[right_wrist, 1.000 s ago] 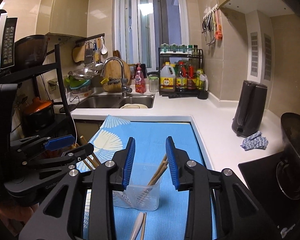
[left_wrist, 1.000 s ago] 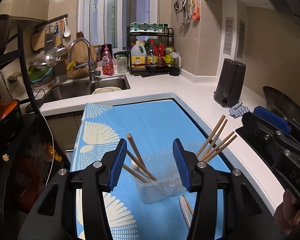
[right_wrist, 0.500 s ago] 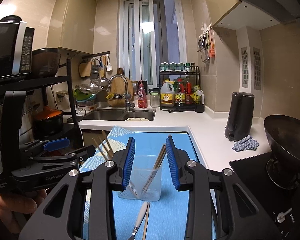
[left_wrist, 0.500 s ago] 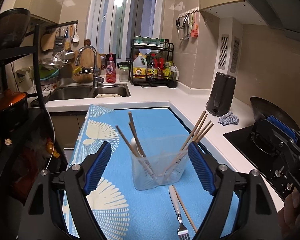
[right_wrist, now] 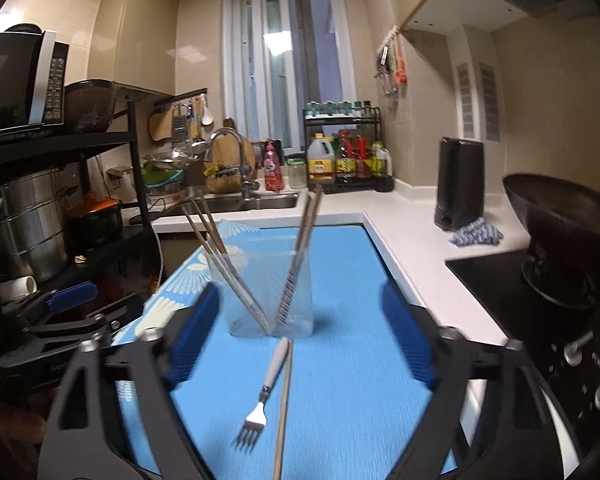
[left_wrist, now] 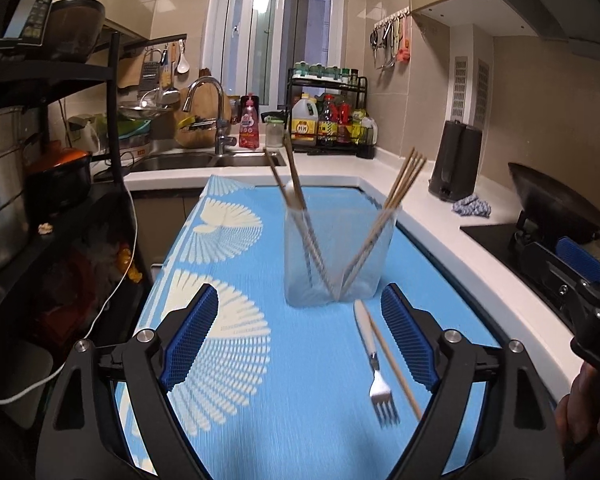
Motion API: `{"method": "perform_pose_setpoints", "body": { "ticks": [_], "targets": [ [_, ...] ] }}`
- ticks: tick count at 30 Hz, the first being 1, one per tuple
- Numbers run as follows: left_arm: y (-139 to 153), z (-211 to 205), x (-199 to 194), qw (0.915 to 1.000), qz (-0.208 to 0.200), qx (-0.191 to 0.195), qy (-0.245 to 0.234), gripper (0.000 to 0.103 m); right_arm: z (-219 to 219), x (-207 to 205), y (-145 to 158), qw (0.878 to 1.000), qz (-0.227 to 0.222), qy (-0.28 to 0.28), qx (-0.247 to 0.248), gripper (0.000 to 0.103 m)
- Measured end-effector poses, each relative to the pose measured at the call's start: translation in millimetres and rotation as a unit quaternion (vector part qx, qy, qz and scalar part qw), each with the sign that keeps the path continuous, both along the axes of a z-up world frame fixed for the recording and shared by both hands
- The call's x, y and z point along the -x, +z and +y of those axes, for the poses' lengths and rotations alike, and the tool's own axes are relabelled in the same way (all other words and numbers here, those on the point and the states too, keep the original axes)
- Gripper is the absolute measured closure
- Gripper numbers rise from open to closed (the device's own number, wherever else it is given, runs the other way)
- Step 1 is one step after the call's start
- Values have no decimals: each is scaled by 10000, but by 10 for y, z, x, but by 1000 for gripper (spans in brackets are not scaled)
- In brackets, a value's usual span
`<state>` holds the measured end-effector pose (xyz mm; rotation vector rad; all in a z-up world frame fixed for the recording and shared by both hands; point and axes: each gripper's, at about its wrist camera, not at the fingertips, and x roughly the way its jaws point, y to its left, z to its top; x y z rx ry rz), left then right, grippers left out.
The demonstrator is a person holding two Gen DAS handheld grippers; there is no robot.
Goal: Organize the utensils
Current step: 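Move both tools back down toward the fork and last chopstick, then grasp the last chopstick with the right tool while the left tool approaches the fork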
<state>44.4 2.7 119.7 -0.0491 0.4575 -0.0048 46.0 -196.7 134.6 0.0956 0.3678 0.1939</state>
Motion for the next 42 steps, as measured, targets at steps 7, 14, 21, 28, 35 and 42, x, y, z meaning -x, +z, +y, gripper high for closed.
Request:
{"method": "perform_pose_setpoints", "body": {
  "ticks": [7,14,21,28,35,42],
  "targets": [
    [-441,-20,234,9992,297,244,-136,12,16,111,-583,9978,638,46,155,5],
    [-734,26,201,9976,661,174,87,18,202,195,-1089,9926,1140,198,362,10],
    [-797,39,226,9972,719,197,69,27,349,140,-1389,9858,1541,364,564,41],
    [-785,8,236,9975,680,206,-50,36,371,92,-1514,9811,1784,367,652,83],
    [-842,-50,231,9967,763,221,-185,55,286,66,-1505,9815,1823,250,538,97],
    [-930,-221,211,9957,811,137,-428,68,100,48,-1512,9814,1873,-16,415,96]
  ]
}}
